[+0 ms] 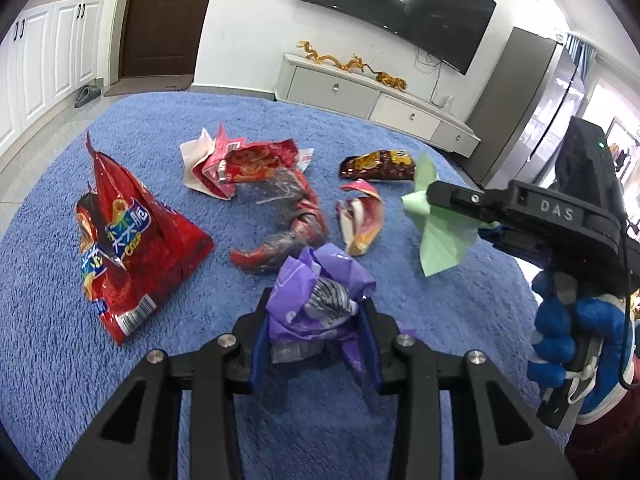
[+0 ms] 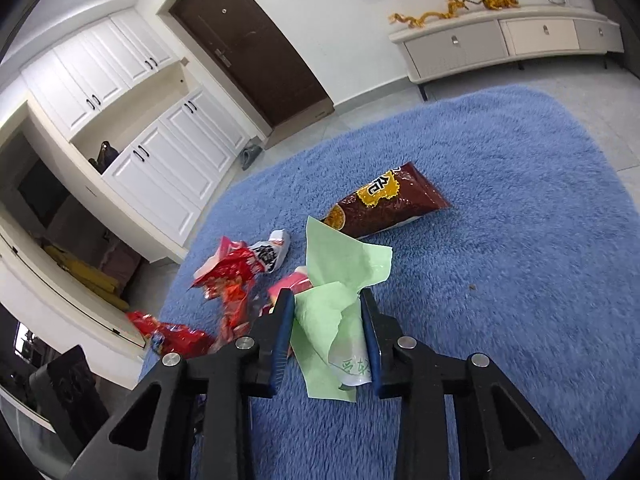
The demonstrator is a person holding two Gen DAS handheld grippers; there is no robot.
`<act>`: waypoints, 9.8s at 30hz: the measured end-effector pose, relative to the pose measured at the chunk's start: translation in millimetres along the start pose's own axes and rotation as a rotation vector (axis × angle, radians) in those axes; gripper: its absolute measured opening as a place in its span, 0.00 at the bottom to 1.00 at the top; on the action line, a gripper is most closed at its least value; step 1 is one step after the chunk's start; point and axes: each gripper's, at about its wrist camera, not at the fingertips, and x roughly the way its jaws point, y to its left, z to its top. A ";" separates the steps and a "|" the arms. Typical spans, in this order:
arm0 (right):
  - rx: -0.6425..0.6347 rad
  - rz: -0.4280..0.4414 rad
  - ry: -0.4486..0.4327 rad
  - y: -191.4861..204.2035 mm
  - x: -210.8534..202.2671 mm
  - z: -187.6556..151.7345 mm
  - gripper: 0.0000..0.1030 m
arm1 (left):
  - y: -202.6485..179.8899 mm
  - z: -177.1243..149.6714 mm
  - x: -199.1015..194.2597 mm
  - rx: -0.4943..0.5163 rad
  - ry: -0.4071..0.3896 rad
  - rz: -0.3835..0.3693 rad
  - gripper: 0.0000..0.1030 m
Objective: Collect trash
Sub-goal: 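Grasp the purple plastic bag with the left tool while the right tool grasps the green paper, then carry the purple bag and green paper over the bin and open both tools, then move both open tools back over the rug toward the red wrappers, then grasp the red snack bag with the left tool while the right tool grasps the pink wrapper, then carry the red bag and pink wrapper over the bin and open both tools, then move both open tools back over the rug toward the remaining wrappers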
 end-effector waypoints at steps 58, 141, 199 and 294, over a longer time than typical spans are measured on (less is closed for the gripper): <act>0.617 -0.496 -0.366 -336.9 -231.1 -90.0 0.53 | -397.0 43.0 231.5 0.356 0.372 -0.311 0.53; -0.043 -0.161 -0.046 13.0 -67.2 -16.5 0.54 | 53.1 31.9 -35.6 -0.191 -0.215 0.408 0.79; 0.110 -0.200 -0.286 -100.1 -161.3 -33.8 0.30 | -157.0 54.1 -1.8 0.162 -0.073 -0.059 0.14; 0.032 -0.407 -0.265 -58.9 -162.5 -18.6 0.57 | -61.6 70.2 17.3 0.069 -0.133 0.158 0.52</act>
